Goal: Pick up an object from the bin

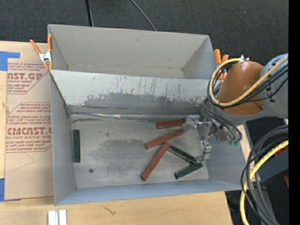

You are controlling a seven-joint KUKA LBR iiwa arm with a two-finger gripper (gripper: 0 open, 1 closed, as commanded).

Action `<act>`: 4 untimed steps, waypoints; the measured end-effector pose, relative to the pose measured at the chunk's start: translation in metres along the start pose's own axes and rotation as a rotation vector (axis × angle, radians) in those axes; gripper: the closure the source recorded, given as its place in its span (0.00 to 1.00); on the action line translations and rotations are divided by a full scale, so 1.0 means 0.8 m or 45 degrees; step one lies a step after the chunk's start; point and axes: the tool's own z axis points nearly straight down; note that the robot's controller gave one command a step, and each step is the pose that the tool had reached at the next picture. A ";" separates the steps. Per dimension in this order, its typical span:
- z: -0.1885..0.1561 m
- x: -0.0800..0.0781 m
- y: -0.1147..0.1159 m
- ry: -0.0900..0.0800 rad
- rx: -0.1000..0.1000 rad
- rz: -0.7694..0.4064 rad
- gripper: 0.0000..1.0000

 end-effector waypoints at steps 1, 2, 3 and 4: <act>0.033 0.037 0.016 0.011 -0.006 -0.315 0.00; 0.050 0.064 0.051 0.006 -0.004 -0.241 1.00; 0.050 0.064 0.051 0.006 -0.004 -0.241 1.00; -0.025 0.045 0.056 0.013 -0.008 -0.287 1.00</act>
Offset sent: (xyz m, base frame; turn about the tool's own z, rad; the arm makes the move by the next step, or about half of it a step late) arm -0.0576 0.0303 -0.0410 -0.1894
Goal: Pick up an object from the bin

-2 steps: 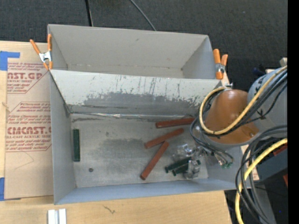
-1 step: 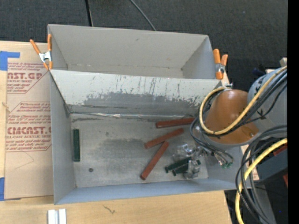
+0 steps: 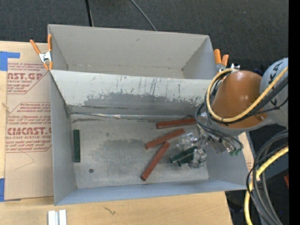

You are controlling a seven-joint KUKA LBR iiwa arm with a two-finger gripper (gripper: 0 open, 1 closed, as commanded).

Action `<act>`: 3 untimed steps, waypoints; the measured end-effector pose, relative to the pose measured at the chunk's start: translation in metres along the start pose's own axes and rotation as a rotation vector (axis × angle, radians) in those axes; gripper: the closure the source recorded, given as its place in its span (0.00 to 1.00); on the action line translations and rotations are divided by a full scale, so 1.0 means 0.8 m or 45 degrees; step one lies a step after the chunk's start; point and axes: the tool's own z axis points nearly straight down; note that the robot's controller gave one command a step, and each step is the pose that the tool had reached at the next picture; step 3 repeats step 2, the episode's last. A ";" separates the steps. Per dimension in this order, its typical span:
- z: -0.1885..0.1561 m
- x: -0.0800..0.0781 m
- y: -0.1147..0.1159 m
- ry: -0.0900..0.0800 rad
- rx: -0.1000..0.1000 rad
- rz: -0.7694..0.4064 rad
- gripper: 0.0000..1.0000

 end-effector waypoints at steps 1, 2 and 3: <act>-0.085 -0.003 -0.022 -0.003 0.002 0.013 1.00; -0.130 -0.001 -0.031 -0.009 0.007 0.041 1.00; -0.130 -0.001 -0.031 -0.009 0.007 0.041 1.00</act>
Offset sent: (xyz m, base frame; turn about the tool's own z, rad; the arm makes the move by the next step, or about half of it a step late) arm -0.0016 -0.0117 0.1390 0.0512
